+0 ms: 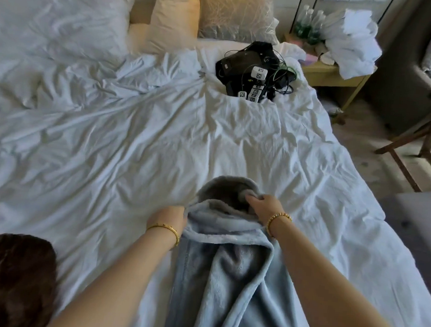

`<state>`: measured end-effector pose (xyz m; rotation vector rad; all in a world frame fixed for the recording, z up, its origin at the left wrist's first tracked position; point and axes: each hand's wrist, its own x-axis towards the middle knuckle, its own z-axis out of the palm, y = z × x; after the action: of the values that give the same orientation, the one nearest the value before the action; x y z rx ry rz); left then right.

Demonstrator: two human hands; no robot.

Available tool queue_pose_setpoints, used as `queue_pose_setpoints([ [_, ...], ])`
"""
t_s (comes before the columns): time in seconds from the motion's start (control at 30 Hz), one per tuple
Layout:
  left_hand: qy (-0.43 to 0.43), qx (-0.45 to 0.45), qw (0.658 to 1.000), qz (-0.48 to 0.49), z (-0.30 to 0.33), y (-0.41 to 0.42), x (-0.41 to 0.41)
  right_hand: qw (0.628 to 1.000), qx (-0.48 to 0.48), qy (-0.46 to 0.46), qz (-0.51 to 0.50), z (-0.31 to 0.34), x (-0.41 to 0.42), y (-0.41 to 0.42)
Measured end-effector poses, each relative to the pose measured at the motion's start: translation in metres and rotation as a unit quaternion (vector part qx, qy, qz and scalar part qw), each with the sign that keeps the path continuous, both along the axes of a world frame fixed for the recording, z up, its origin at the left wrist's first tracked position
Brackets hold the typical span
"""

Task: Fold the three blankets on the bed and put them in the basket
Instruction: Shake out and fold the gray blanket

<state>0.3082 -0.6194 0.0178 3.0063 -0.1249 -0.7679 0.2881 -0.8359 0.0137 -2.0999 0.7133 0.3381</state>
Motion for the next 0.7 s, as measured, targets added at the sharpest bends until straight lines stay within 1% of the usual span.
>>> queue_pose_setpoints([
  [0.07,0.011,-0.012,0.999,0.03,0.042,0.007,0.011,0.993,0.088,-0.033,-0.067,0.04,0.002,0.01],
  [0.1,0.023,-0.042,0.997,0.057,0.063,0.012,0.017,0.992,0.109,-0.022,-0.064,0.06,0.004,0.013],
  [0.17,0.081,-0.115,0.986,0.089,0.104,0.02,0.026,0.991,0.13,0.035,-0.009,0.104,0.008,0.013],
  [0.23,0.165,-0.118,0.977,0.059,0.146,0.023,0.026,0.987,0.146,0.06,0.038,0.148,0.013,0.012],
  [0.27,0.17,-0.117,0.977,0.053,0.162,0.025,0.029,0.985,0.166,0.047,0.032,0.172,0.015,0.008],
  [0.3,0.149,-0.145,0.976,0.068,0.179,0.025,0.032,0.983,0.183,0.007,0.009,0.197,0.016,0.005],
  [0.33,0.109,-0.206,0.967,0.105,0.196,0.025,0.037,0.981,0.185,-0.053,-0.016,0.22,0.019,0.0],
  [0.37,0.035,-0.259,0.955,0.141,0.21,0.026,0.045,0.976,0.179,-0.12,-0.046,0.243,0.02,-0.005],
  [0.4,-0.061,-0.285,0.941,0.174,0.225,0.027,0.052,0.965,0.177,-0.182,-0.074,0.26,0.022,-0.01],
  [0.43,-0.149,-0.316,0.914,0.207,0.239,0.027,0.059,0.948,0.21,-0.206,-0.12,0.273,0.02,-0.016],
  [0.47,-0.208,-0.359,0.878,0.239,0.251,0.025,0.063,0.933,0.239,-0.217,-0.159,0.282,0.018,-0.021],
  [0.5,-0.238,-0.406,0.841,0.268,0.261,0.023,0.066,0.93,0.237,-0.212,-0.182,0.287,0.017,-0.027],
  [0.53,-0.249,-0.441,0.813,0.286,0.268,0.018,0.068,0.936,0.221,-0.196,-0.19,0.291,0.016,-0.031],
  [0.57,-0.25,-0.455,0.803,0.292,0.272,0.014,0.068,0.939,0.224,-0.177,-0.192,0.295,0.014,-0.033],
  [0.63,-0.242,-0.446,0.817,0.275,0.274,0.005,0.064,0.937,0.231,-0.157,-0.208,0.295,0.011,-0.043],
  [0.67,-0.243,-0.423,0.835,0.255,0.272,0.003,0.061,0.935,0.235,-0.146,-0.221,0.292,0.009,-0.046],
  [0.7,-0.244,-0.385,0.861,0.224,0.269,0.004,0.058,0.937,0.229,-0.129,-0.231,0.288,0.004,-0.05],
])
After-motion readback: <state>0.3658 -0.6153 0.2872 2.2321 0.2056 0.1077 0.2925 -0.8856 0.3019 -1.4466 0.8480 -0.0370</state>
